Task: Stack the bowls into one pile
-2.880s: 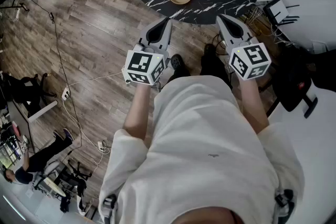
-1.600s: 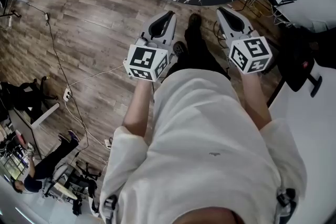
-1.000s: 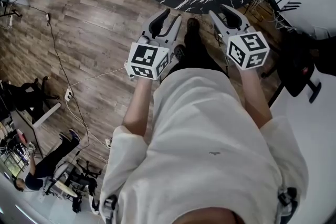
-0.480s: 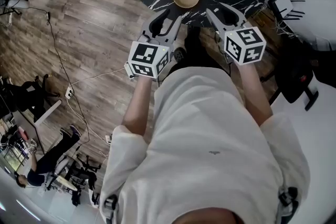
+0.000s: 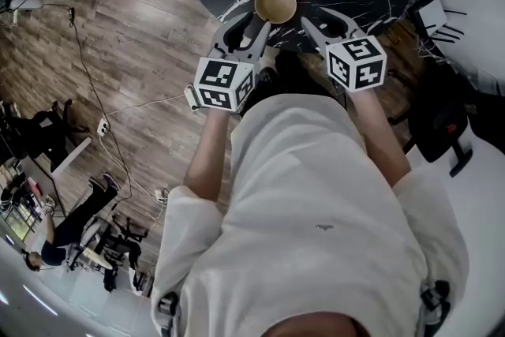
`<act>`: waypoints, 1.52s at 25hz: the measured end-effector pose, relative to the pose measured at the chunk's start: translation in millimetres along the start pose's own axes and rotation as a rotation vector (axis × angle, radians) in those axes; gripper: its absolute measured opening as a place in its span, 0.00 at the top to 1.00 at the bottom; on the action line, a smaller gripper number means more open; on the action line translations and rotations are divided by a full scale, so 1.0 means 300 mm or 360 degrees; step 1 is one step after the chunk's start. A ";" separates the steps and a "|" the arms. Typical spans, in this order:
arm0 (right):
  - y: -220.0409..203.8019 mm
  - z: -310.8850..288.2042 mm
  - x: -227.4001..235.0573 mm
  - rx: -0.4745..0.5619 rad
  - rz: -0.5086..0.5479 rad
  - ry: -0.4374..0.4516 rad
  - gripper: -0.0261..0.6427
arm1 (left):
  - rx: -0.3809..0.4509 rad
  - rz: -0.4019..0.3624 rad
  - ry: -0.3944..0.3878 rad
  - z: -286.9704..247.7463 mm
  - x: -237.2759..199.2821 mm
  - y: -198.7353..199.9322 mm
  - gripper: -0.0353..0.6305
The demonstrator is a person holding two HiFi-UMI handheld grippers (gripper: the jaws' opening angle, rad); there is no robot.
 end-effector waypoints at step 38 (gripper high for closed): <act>-0.238 -0.327 0.258 -0.0348 -0.0206 -0.0114 0.76 | -0.0528 -0.0014 0.0026 -0.398 -0.194 -0.354 0.75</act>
Point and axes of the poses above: the fingertips, and each gripper's own axes: z backward along the fingers, x to its right, y out of its top, the point moved 1 cm from there along z, backward along the fingers, and after that the axes turned 11 degrees about y, right-handed, at the moved point
